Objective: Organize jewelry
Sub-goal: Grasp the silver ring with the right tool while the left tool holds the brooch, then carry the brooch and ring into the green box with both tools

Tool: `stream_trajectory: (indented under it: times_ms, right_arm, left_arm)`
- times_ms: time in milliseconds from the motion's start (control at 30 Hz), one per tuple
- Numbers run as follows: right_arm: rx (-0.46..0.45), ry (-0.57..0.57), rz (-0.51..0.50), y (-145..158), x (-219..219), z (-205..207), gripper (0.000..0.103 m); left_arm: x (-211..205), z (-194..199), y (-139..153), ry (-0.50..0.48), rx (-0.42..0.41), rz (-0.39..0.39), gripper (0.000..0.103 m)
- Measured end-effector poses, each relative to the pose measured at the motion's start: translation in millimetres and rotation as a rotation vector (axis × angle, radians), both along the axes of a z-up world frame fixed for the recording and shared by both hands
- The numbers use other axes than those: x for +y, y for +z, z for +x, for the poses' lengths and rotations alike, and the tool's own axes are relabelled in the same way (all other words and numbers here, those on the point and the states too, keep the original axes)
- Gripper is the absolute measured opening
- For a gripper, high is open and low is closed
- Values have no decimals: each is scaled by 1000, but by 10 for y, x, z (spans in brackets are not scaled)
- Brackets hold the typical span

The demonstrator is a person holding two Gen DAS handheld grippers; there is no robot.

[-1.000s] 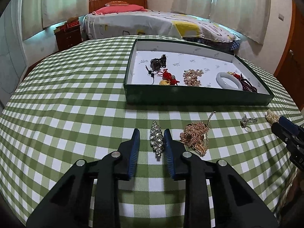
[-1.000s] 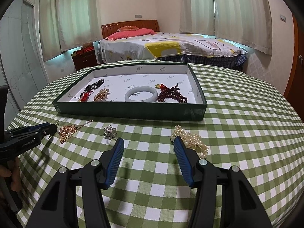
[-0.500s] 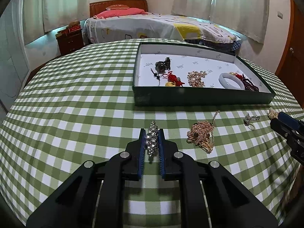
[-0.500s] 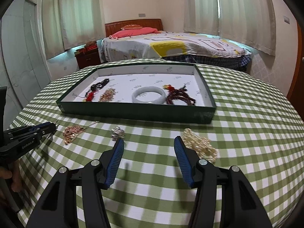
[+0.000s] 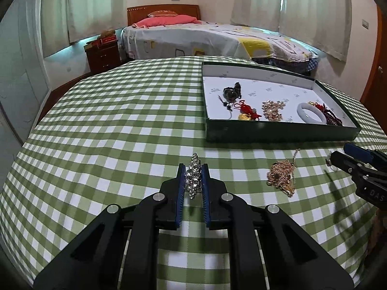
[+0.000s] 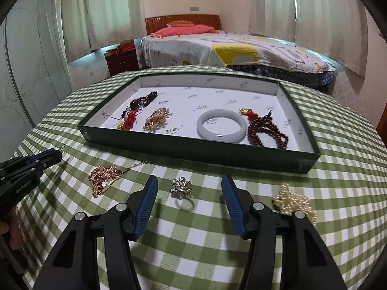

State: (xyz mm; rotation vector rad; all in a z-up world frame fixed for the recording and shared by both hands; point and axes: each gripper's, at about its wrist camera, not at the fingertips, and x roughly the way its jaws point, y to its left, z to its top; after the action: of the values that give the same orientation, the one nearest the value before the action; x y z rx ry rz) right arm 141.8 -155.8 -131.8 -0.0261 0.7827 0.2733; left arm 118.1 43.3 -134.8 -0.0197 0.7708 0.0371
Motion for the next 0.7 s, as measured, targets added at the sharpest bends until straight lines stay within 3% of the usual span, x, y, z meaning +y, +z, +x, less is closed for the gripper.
stream_trajectory:
  times_ms: [133,200,367,700]
  right_arm:
    - [37,9,-5,-47,21,42,48]
    - [53,18,-5,-68,22,51,37]
    - [66,25,2,-85,0,45,22]
    - [54,29,12,-62,-11,-9,21]
  left_arm:
    - [5,4,-13,1,3,0,13]
    - [0,3,-17,0,5,0,13]
    - [-20,-1,-37,-3,9,1,13]
    - [-47,-14,-38,-6,5,1,13]
